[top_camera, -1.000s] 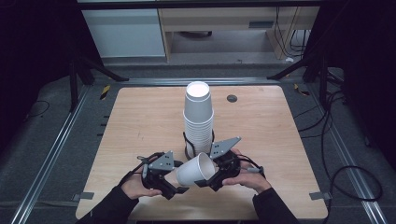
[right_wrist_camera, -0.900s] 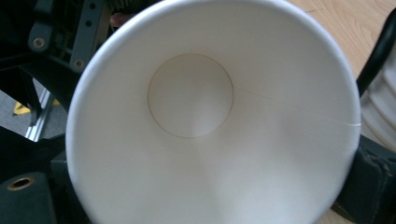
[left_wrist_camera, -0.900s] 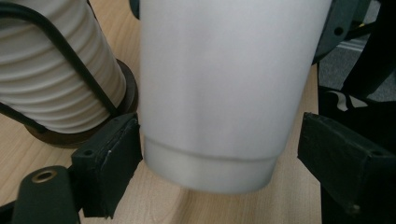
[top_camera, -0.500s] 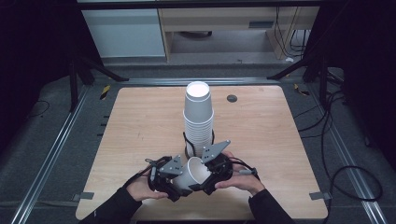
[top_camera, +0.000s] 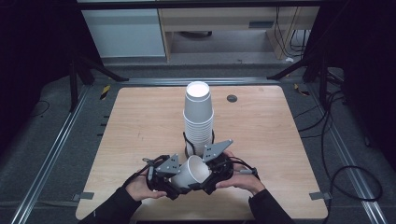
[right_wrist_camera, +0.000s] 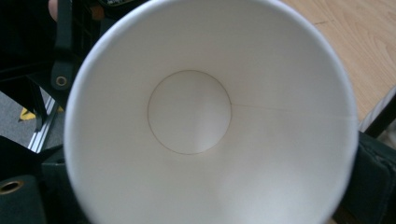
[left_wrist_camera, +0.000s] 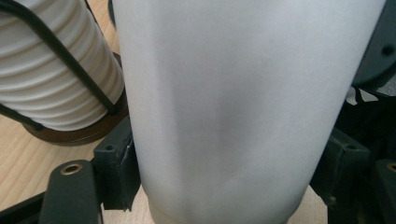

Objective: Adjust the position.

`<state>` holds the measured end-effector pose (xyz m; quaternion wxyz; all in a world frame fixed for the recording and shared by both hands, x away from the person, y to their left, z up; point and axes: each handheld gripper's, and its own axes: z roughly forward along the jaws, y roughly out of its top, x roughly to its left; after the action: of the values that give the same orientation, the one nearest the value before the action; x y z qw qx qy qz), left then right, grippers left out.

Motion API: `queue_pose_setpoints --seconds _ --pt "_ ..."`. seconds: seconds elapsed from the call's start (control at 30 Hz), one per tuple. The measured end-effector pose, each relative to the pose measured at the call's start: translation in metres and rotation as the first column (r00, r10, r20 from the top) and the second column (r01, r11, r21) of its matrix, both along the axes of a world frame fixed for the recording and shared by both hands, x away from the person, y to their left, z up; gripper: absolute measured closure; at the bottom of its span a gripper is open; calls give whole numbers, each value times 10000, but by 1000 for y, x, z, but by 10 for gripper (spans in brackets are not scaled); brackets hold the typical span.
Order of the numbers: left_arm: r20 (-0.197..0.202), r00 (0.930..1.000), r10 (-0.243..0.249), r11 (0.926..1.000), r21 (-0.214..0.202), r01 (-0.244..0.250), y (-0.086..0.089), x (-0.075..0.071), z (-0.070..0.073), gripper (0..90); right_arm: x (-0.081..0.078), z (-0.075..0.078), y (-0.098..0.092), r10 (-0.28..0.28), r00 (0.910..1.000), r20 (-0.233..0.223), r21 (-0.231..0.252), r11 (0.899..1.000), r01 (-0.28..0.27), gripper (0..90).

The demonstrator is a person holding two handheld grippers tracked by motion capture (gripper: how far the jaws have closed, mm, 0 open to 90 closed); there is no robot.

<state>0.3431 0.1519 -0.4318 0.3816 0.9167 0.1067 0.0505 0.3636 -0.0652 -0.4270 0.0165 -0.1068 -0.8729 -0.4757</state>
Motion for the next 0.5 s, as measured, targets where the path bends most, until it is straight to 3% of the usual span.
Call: queue_pose_setpoints --seconds 0.13,0.33,0.37,0.5 --pt "48 9999 124 9998 -170 -123 4 1 2 230 0 4 -5 -113 9999 55 195 9997 112 49" --pt "112 9990 426 9975 -573 -419 14 5 6 228 2 16 -21 -430 9991 56 851 9955 424 49" --pt "120 9982 581 9952 -801 -570 17 6 7 228 3 18 -26 -540 9985 13 1083 9927 535 49" --pt "126 9972 736 9893 -1272 -714 16 5 7 227 4 19 -29 -641 9979 -70 1271 9898 644 47"
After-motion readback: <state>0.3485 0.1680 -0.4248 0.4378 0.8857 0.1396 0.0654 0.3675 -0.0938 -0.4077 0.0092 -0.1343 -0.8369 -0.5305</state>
